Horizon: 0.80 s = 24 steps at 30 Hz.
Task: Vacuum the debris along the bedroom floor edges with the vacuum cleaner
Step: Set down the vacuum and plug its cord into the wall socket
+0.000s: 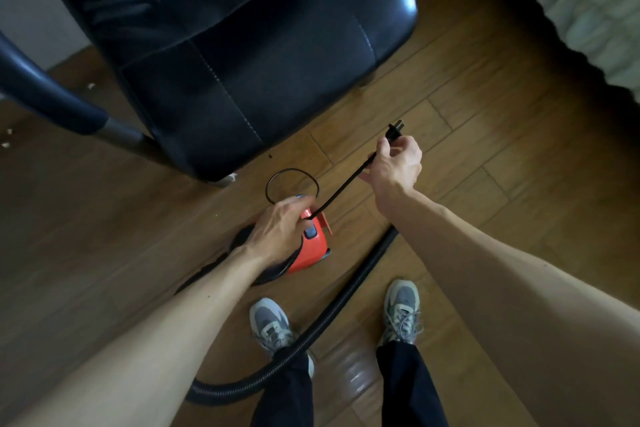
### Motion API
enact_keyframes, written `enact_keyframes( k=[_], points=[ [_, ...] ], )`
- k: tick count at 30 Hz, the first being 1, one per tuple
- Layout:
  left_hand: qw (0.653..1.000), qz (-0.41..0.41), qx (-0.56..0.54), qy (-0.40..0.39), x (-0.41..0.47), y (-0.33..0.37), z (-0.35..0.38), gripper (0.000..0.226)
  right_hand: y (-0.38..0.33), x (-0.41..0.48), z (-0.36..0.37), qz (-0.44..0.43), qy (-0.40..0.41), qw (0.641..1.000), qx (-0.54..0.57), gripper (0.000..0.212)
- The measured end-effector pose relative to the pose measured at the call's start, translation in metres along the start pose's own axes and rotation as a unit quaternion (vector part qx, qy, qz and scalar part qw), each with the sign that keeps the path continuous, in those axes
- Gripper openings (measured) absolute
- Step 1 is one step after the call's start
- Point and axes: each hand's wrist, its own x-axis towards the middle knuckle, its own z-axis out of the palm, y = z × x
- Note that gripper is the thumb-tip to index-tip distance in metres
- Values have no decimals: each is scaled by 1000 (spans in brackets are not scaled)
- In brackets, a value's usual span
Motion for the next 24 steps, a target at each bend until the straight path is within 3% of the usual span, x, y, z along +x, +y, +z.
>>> enact_keyframes(
  k=[7,14,24],
  points=[
    [997,-14,-70,-15,36,78,-1,13,-52,28,-69,-77,13,997,9,8],
    [993,0,-116,-28,84,172,-24,20,-131,53,-141,-153,41,986,44,8],
    [988,64,-132,46,128,325,-89,18,-277,60,-254,-240,85,966,50,15]
  ],
)
